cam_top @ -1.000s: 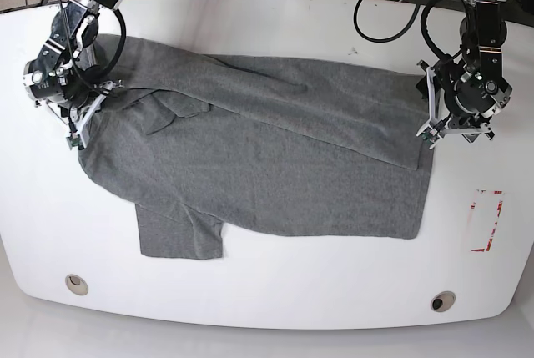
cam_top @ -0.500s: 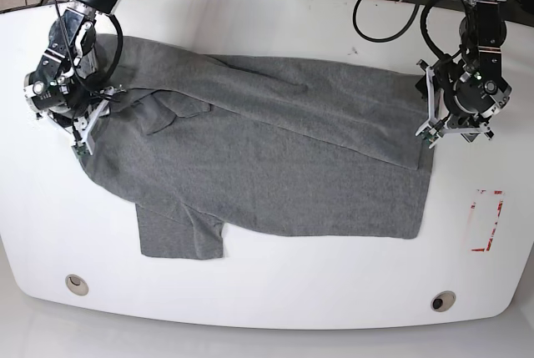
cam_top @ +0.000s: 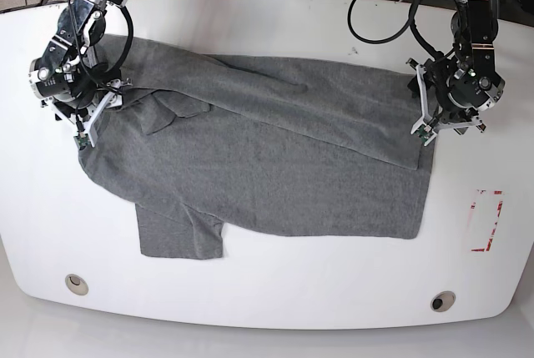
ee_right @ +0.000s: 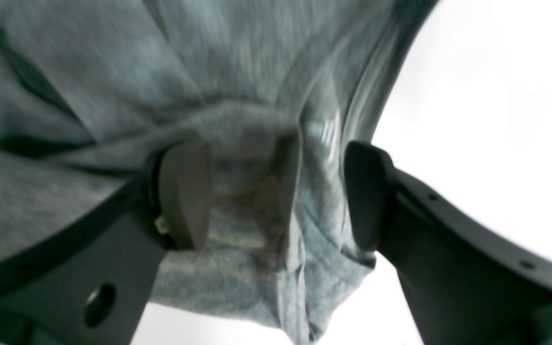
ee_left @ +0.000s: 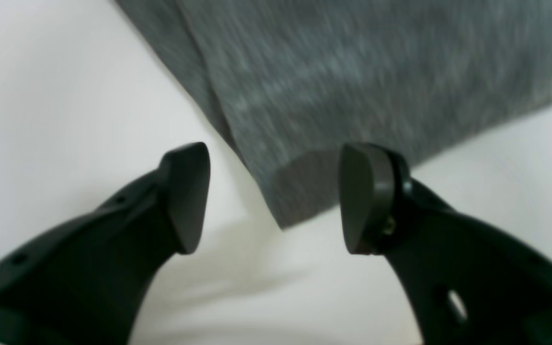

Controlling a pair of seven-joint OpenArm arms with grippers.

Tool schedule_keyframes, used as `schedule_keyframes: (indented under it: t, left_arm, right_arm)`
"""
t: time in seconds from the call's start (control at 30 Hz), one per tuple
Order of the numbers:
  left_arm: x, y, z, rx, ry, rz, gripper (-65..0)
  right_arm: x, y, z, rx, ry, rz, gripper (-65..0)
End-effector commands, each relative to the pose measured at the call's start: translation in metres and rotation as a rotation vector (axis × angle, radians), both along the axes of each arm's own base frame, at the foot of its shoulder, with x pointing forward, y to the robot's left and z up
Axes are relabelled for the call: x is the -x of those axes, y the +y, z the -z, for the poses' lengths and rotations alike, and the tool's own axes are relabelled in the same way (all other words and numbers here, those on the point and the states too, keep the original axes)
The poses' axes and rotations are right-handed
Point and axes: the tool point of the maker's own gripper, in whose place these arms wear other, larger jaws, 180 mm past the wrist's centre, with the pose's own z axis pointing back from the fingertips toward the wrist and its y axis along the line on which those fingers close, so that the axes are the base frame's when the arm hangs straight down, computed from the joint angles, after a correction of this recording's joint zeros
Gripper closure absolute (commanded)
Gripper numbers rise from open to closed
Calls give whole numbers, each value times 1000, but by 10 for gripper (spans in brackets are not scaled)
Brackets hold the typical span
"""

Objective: Layout the t-shirt on the table in an organized manner, then fold the t-shirt properly

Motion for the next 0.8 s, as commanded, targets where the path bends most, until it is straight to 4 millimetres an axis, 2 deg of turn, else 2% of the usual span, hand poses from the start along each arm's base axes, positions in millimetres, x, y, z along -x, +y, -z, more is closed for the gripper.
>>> schedule_keyframes:
  t: [0.0,0.03,0.07,0.13,0.2,0.67,0.77]
  left_arm:
    - [-6,-1,-7,6,-31,6,-207]
    - [-6,-4,-5,16,-30,4,-149]
    - [-5,-4,-3,20,-24,2,-124]
    - [-3,-6,4,34,-2,-10,-33]
    - [-1,-5,11,41,19,-18,0]
    - [13,-2,47,102,105,-57,0]
    - [16,0,50,102,118,-62,0]
  right_arm:
    - [-6,-5,-11,22,-37,-2,-407]
    - [-6,-5,-11,22,-37,-2,-407]
    - [-6,-5,-11,22,-37,-2,-407]
    - [-6,-5,-11,21,-36,-2,-407]
    - [-6,-5,-11,22,-35,-1,-409]
    - [-10,-8,-13,25,-50,1,-407]
    - [-8,-7,-6,8,-45,2,-407]
